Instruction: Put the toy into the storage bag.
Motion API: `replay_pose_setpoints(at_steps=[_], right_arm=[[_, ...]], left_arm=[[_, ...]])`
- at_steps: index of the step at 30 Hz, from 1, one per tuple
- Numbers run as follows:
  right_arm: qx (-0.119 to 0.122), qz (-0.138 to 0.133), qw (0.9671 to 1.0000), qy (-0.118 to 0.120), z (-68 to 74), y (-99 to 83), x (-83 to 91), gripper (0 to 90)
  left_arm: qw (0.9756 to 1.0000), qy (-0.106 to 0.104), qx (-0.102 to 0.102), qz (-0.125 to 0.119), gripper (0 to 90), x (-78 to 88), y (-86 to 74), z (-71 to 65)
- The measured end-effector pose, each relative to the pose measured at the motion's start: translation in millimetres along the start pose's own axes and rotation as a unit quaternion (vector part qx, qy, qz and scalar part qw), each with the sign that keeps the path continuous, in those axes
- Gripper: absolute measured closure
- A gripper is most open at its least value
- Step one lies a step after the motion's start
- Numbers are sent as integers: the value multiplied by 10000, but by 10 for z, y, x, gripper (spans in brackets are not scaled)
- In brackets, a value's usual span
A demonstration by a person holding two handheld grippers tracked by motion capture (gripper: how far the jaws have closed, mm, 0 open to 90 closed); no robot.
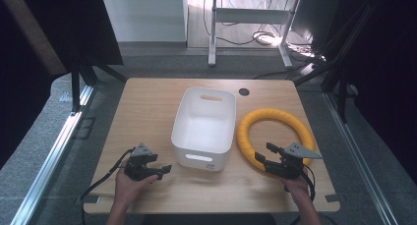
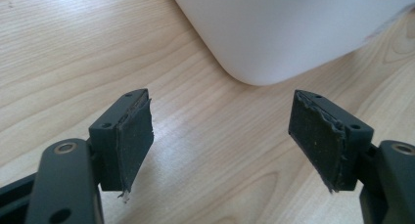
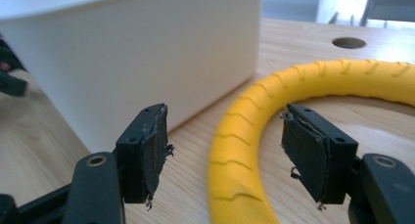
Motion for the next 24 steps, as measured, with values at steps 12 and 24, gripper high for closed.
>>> replay_pose_setpoints(at_steps=[12, 24], right_arm=[[154, 694, 9972, 245, 72, -165, 33, 309], [144, 1023, 9942, 291, 14, -201, 66, 308]], left_arm=[[10000, -45, -46, -22, 248, 14, 44, -38], [9999, -17, -66, 107, 247, -43, -16, -51]])
Point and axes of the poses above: each handheld gripper's, and its own axes: x roughly backward along the jaws, y roughly out of its top, z roughly to its left, the point moved 10 cm from there along -x, roughly forward along the jaws, and after that the axes turned 13 degrees about x, right-handed, at the moved point
